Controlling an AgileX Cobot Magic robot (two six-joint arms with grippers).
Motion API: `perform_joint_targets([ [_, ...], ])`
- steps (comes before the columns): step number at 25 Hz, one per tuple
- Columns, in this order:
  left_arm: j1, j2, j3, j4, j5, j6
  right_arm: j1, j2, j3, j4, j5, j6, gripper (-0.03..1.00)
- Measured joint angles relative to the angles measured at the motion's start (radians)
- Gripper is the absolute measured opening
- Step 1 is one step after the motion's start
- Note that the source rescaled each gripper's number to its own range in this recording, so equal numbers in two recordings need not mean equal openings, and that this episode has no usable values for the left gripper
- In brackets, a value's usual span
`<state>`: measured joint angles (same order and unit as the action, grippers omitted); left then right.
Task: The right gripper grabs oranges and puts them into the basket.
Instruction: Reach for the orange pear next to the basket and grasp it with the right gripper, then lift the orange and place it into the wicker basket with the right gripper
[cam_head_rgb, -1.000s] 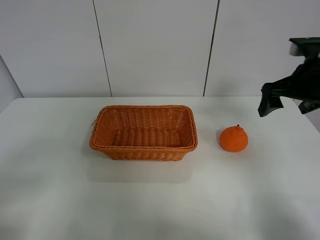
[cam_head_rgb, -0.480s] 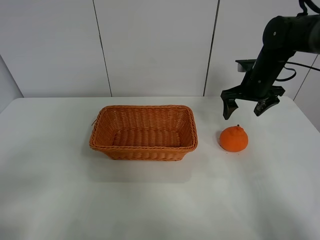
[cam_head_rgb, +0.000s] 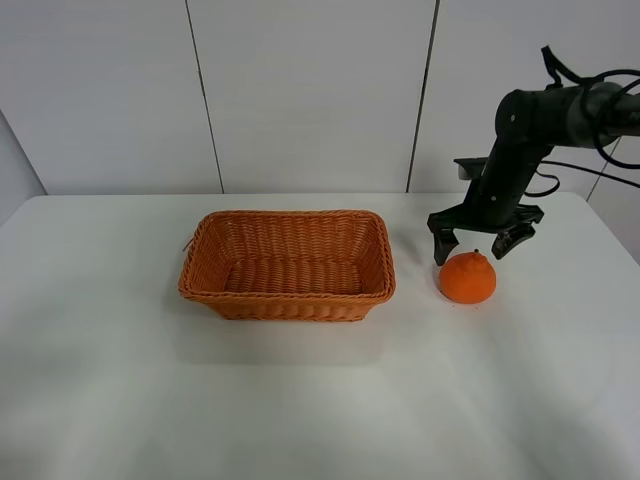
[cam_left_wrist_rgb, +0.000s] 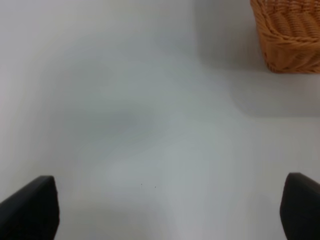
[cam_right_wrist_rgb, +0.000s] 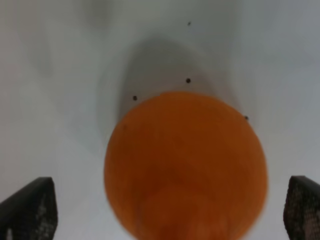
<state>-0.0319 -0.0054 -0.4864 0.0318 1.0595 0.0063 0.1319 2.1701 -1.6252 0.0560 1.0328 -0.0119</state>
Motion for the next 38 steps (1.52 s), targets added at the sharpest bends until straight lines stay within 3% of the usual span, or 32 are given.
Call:
perform_joint_targets([
  [10,0.0,0.0,0.0,0.0,0.0,0.0,0.0,0.069,0.0,-0.022,-0.044,0.003,1.0],
  [12,0.0,0.0,0.0,0.0,0.0,0.0,0.0,0.069,0.0,-0.022,-0.047,0.004,0.95],
  [15,0.0,0.0,0.0,0.0,0.0,0.0,0.0,0.069,0.0,-0.024,-0.047,0.012,0.7],
  [20,0.0,0.0,0.0,0.0,0.0,0.0,0.0,0.066,-0.004,-0.044,-0.033,0.012,0.01],
  [38,0.0,0.0,0.0,0.0,0.0,0.0,0.003,-0.268,-0.004,-0.071,0.016,-0.007,0.0],
])
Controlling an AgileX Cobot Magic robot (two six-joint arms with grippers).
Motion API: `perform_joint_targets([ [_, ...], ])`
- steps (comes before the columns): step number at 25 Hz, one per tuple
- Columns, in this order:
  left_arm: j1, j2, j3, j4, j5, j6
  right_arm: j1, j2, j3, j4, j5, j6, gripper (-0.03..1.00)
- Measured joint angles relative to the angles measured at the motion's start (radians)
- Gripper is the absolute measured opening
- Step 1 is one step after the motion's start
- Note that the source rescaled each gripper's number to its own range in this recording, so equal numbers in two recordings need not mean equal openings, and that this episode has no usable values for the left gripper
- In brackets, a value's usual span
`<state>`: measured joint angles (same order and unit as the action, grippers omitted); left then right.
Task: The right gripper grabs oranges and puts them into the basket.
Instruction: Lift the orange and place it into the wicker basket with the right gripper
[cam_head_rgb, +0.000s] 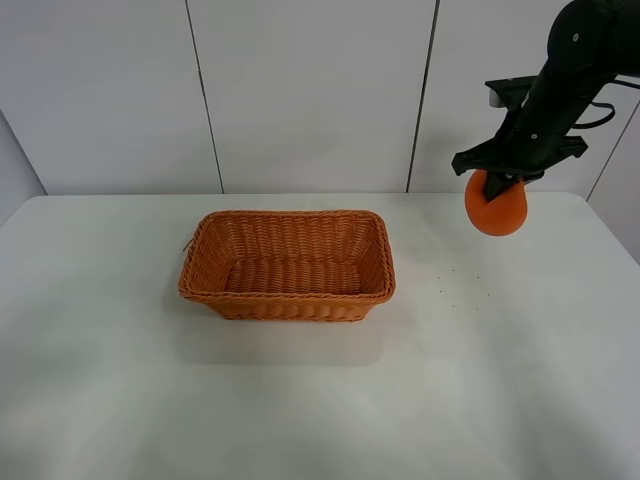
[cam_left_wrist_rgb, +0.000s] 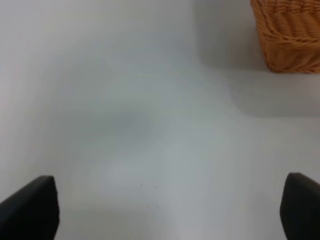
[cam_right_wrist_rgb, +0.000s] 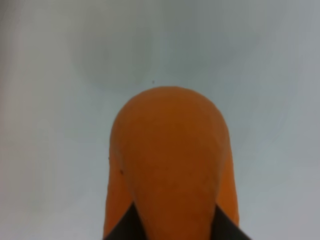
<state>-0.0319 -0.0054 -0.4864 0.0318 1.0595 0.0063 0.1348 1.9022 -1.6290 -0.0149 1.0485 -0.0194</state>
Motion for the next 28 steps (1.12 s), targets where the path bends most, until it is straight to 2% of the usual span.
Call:
perform_joint_targets([
  [4,0.0,0.0,0.0,0.0,0.0,0.0,0.054,-0.001,-0.045,-0.001,0.045,0.0,0.0],
  [14,0.0,0.0,0.0,0.0,0.0,0.0,0.358,0.105,-0.297,0.003,0.035,0.019,0.0],
  [17,0.0,0.0,0.0,0.0,0.0,0.0,0.447,0.176,-0.315,0.006,-0.018,0.019,0.0],
  [21,0.0,0.0,0.0,0.0,0.0,0.0,0.527,0.291,-0.316,0.015,-0.142,0.019,0.0],
  [25,0.0,0.0,0.0,0.0,0.0,0.0,0.549,0.399,-0.317,0.009,-0.255,0.019,0.0],
  [27,0.0,0.0,0.0,0.0,0.0,0.0,0.549,0.428,-0.317,0.005,-0.275,0.019,0.01],
  [28,0.0,0.0,0.0,0.0,0.0,0.0,0.549,0.435,-0.317,0.003,-0.276,0.019,0.05],
])
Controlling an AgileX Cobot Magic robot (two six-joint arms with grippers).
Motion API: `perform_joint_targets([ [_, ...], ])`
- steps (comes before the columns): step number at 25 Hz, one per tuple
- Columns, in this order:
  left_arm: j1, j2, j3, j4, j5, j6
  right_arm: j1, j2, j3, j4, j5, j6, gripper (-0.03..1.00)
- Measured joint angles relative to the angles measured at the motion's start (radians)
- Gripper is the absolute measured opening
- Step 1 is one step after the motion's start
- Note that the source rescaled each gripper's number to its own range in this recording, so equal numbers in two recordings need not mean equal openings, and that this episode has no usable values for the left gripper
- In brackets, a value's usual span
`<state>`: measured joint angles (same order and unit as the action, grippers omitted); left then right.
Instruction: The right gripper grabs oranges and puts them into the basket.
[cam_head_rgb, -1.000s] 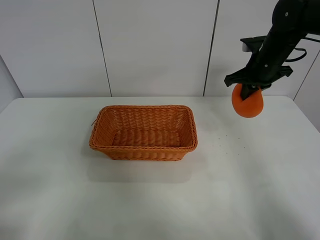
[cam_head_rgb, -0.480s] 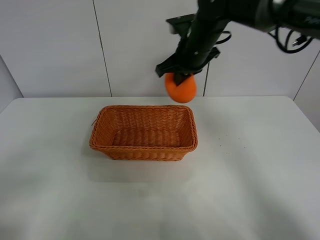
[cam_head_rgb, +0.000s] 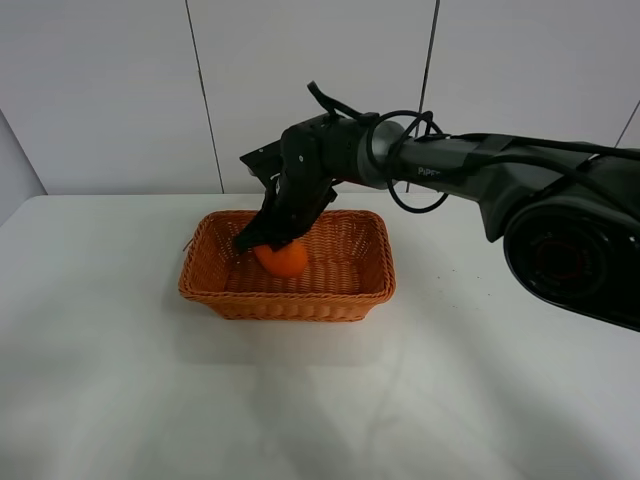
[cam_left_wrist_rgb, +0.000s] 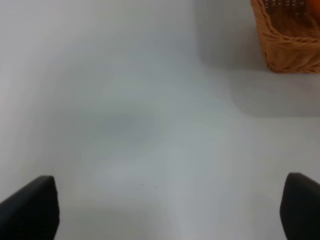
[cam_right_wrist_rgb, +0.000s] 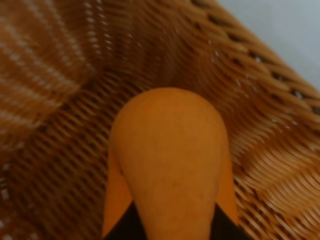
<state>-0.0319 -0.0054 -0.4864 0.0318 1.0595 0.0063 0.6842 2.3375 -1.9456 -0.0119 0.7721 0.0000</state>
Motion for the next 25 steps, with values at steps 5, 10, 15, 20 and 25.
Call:
perform_joint_targets([
  [5,0.0,0.0,0.0,0.0,0.0,0.0,-0.001,0.004,-0.012,0.0,0.018,0.026,0.59],
  [10,0.0,0.0,0.0,0.0,0.0,0.0,-0.002,0.004,-0.066,0.0,0.102,0.033,0.83],
  [15,0.0,0.0,0.0,0.0,0.0,0.0,-0.01,0.004,-0.22,0.0,0.26,0.034,0.85],
  [20,0.0,0.0,0.0,0.0,0.0,0.0,-0.06,-0.004,-0.396,0.0,0.426,0.033,0.85],
  [25,0.0,0.0,0.0,0.0,0.0,0.0,-0.171,-0.022,-0.427,0.0,0.441,0.033,0.85],
])
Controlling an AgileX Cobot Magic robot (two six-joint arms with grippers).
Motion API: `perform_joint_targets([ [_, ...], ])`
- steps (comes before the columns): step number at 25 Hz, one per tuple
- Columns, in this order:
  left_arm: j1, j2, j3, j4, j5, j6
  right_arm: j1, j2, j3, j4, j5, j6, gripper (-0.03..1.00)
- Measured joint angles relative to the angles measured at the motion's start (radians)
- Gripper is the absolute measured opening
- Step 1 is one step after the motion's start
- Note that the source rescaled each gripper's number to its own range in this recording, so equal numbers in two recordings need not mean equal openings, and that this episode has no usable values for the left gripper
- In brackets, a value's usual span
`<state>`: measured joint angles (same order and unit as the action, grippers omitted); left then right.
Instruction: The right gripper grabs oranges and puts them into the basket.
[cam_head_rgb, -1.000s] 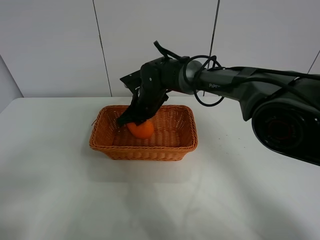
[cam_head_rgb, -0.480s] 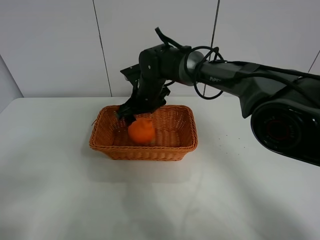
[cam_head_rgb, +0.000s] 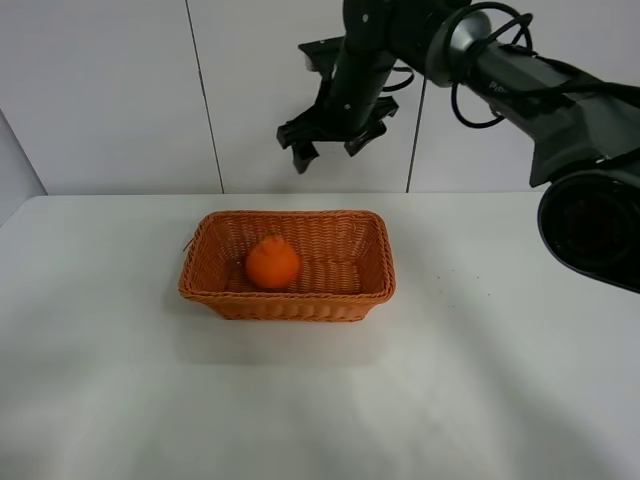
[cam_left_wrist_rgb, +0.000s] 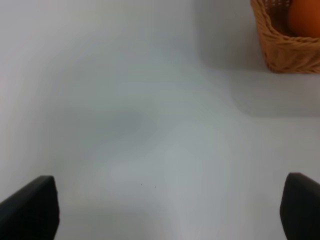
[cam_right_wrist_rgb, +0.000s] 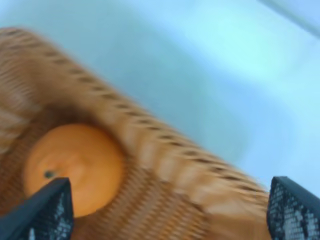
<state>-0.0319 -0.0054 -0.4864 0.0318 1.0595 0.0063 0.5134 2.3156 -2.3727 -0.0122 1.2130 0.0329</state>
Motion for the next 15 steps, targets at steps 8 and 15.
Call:
perform_joint_targets([
  [8,0.0,0.0,0.0,0.0,0.0,0.0,-0.277,0.006,0.024,-0.001,0.005,0.0,0.85],
  [15,0.0,0.0,0.0,0.0,0.0,0.0,-0.447,0.006,0.027,-0.003,0.005,-0.001,0.85],
])
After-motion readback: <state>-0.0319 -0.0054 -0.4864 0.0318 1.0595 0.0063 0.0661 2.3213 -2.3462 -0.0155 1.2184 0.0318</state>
